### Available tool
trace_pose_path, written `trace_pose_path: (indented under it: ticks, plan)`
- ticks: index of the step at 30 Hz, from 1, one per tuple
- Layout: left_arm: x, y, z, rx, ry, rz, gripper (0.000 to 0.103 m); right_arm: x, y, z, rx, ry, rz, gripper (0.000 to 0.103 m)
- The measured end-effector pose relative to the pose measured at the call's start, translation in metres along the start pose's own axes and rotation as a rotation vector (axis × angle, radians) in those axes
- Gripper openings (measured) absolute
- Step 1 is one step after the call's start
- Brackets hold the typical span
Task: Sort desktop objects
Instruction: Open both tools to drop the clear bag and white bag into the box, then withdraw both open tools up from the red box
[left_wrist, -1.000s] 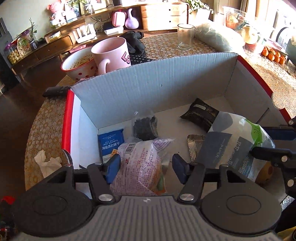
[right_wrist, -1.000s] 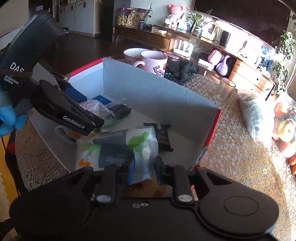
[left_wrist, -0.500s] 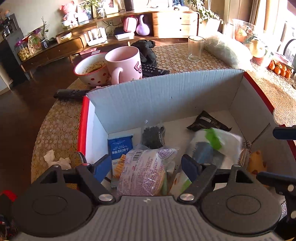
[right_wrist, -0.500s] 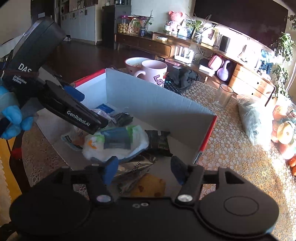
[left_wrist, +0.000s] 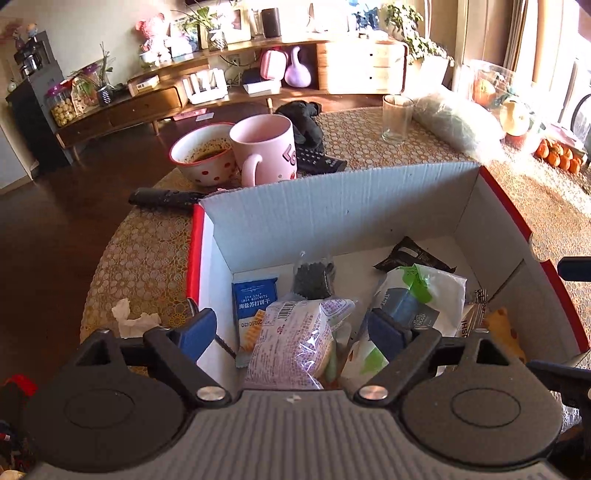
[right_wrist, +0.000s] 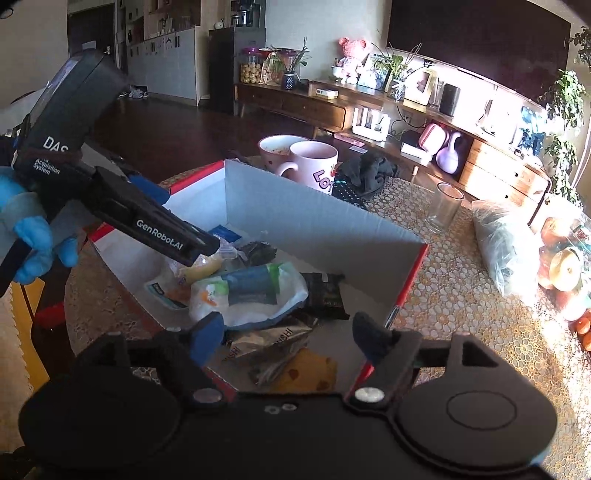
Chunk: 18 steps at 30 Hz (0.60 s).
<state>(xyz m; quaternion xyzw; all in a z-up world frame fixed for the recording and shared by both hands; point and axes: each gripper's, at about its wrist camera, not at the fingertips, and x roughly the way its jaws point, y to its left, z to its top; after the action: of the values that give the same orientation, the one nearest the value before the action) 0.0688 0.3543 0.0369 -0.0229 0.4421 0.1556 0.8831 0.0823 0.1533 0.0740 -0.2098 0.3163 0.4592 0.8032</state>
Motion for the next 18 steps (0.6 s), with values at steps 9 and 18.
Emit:
trace_pose_path:
  ticks: [9,18]
  plan:
    - [-0.024,0.002,-0.006,-0.033,-0.038,0.001,0.100,-0.019,0.002,-0.002,0.008,-0.030,0.024,0.080]
    - [-0.054,-0.005,-0.017,-0.048,-0.097,-0.003,0.102,-0.039,0.007,-0.008,0.024,-0.063,0.018,0.090]
